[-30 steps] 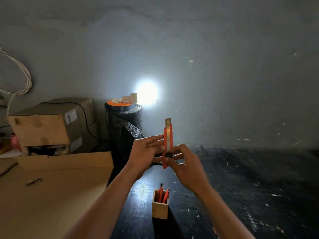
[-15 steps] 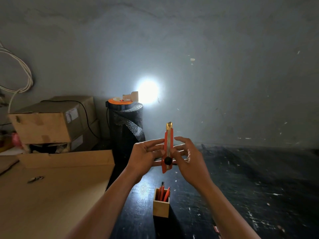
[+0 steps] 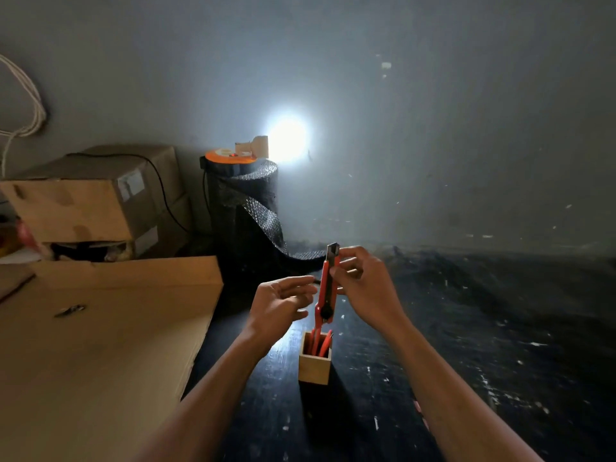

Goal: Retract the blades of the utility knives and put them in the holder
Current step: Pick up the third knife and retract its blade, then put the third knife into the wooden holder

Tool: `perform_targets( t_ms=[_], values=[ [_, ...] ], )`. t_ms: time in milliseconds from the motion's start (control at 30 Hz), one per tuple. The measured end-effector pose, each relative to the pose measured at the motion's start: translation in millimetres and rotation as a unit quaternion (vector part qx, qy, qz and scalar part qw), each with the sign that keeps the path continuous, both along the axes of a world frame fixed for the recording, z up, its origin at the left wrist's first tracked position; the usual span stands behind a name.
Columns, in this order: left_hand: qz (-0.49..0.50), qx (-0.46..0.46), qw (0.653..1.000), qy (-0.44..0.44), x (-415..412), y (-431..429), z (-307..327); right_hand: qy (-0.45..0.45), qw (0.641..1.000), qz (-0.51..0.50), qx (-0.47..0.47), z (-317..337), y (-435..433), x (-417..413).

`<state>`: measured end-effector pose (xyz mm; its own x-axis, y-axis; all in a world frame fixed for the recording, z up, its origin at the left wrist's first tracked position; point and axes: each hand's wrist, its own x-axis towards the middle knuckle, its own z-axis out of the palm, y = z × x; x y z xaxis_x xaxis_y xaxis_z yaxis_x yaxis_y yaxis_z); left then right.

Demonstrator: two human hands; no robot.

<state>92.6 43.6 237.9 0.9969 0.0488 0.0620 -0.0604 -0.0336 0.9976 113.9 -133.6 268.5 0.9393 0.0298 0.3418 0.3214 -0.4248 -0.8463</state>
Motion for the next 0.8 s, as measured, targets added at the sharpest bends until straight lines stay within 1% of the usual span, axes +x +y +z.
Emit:
perform_targets(
  t_ms=[167,300,467,633,800],
  values=[
    [0.034,0.073,0.993,0.081,21,11,-69,0.030,0.999,-0.011,0.005,-41,-1,19],
    [0.017,0.159,0.979,0.123,31,11,-113,0.045,0.999,-0.022,-0.020,-80,3,38],
    [-0.018,0.220,0.958,0.183,49,9,-151,0.086,0.994,-0.035,-0.065,-120,10,62],
    [-0.037,0.254,0.943,0.210,68,3,-172,0.113,0.989,-0.037,-0.091,-151,16,83],
    [-0.048,0.245,0.942,0.225,78,-5,-184,0.154,0.981,-0.030,-0.113,-173,22,92]
  ],
)
